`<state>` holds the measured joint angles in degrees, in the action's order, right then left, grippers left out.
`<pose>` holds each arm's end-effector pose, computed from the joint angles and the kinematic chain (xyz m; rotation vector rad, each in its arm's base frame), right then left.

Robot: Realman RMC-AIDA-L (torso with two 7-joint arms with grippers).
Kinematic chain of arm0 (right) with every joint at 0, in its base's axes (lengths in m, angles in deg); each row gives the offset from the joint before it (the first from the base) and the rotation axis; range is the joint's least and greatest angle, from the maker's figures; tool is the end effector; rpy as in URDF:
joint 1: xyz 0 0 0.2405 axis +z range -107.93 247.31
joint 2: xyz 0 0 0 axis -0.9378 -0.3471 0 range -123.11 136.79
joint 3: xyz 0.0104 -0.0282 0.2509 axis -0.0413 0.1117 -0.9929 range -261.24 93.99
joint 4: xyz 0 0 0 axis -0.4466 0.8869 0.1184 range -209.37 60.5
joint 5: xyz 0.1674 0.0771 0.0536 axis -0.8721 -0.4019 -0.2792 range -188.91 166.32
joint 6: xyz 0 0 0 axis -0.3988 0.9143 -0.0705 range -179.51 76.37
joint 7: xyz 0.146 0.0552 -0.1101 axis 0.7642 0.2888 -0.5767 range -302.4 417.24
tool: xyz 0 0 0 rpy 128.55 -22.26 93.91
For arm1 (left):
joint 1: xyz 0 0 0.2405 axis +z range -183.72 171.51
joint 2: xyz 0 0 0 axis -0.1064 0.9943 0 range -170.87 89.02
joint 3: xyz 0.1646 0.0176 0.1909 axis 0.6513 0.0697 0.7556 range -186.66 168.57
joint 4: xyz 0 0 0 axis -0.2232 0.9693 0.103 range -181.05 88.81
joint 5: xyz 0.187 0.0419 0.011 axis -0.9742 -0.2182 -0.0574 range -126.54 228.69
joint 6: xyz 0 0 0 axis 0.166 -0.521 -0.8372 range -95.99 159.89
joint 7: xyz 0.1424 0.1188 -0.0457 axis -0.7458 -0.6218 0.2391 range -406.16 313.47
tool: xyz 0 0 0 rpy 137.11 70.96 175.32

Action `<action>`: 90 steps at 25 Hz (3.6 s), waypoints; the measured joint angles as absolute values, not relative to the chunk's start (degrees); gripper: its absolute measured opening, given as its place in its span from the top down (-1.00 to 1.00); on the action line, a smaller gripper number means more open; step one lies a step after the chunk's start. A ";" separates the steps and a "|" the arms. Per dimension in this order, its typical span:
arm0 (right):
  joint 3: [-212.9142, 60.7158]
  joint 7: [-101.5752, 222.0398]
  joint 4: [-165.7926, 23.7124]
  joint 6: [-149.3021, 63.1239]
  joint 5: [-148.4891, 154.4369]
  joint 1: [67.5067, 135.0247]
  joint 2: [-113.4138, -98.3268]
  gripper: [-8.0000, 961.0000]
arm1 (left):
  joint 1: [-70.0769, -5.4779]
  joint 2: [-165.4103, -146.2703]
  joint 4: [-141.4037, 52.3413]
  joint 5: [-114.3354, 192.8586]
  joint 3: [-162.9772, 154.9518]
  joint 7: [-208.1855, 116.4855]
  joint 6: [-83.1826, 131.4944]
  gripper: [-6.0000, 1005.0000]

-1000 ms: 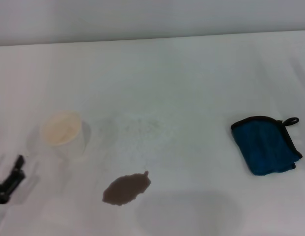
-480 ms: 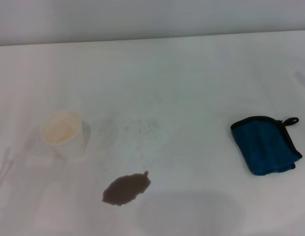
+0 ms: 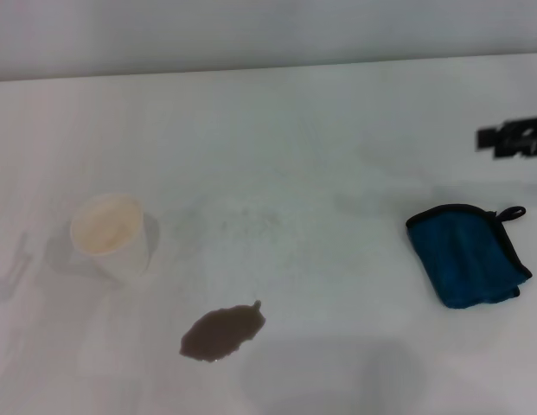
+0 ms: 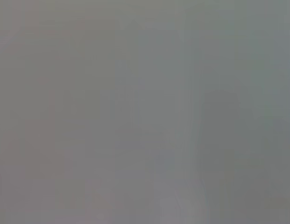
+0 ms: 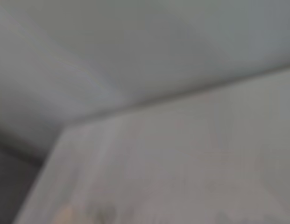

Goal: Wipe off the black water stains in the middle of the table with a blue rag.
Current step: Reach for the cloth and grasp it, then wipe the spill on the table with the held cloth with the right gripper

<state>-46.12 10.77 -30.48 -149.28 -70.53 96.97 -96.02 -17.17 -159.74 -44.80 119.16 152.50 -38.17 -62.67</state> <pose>0.2966 0.3294 0.0815 -2.2967 1.7260 0.5011 -0.3236 0.2582 0.0210 -1.6026 -0.3006 -0.7538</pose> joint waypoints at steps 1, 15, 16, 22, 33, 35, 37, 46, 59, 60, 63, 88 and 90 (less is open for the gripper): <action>-45.18 12.08 -27.80 -149.68 -68.63 97.34 -96.88 -0.54 | -17.17 -159.74 -44.80 119.16 152.50 -38.17 -62.67 -0.76; -11.37 38.06 6.94 -147.22 -39.09 97.38 -108.35 -0.54 | -19.08 -159.80 -45.50 121.37 152.41 -38.58 -62.59 -0.76; -8.97 39.93 7.19 -146.83 -37.82 97.45 -108.35 -0.54 | -19.07 -159.82 -45.51 121.48 152.41 -38.72 -62.59 -0.76; 3.71 48.78 4.84 -143.74 -29.97 98.25 -108.55 -0.53 | -19.19 -160.02 -45.04 121.72 152.41 -41.42 -62.69 -0.76; 7.06 49.79 -2.99 -139.27 -28.77 99.01 -108.66 -0.53 | -19.34 -160.10 -44.32 121.72 152.41 -41.62 -62.71 -0.76; 7.67 49.82 -3.41 -138.63 -28.71 99.25 -108.66 -0.53 | -19.26 -160.07 -44.30 121.73 152.41 -41.63 -62.72 -0.76; 8.43 49.87 -3.46 -138.13 -28.61 99.35 -108.67 -0.52 | -19.25 -160.10 -44.28 121.75 152.41 -41.64 -62.72 -0.76; 13.42 51.57 -3.59 -137.53 -27.79 100.25 -108.63 -0.13 | -19.59 -160.19 -44.27 121.75 152.41 -41.69 -62.72 -0.76; 17.03 53.01 -4.16 -138.48 -24.73 100.88 -108.80 0.42 | -19.89 -160.19 -44.28 121.74 152.41 -41.69 -62.36 -0.76; 16.92 53.03 -3.90 -138.67 -24.67 100.84 -108.75 0.47 | -19.88 -160.19 -44.28 121.74 152.41 -41.69 -62.36 -0.76; 16.66 53.06 -3.27 -138.84 -24.63 100.82 -108.59 0.60 | -19.77 -160.19 -44.28 121.75 152.41 -41.69 -62.35 -0.76; 36.16 63.39 -1.69 -132.62 -38.79 110.13 -109.35 0.78 | -21.16 -159.92 -44.80 121.49 152.93 -41.69 -62.40 -0.76; 39.00 65.22 -2.59 -130.74 -41.10 112.15 -109.35 0.78 | -21.14 -159.92 -44.81 121.47 152.94 -41.84 -62.46 -0.76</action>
<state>39.00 65.22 -2.59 -130.74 -41.10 112.15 -109.35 -21.14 -159.92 -44.81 121.47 152.94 -41.84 -62.46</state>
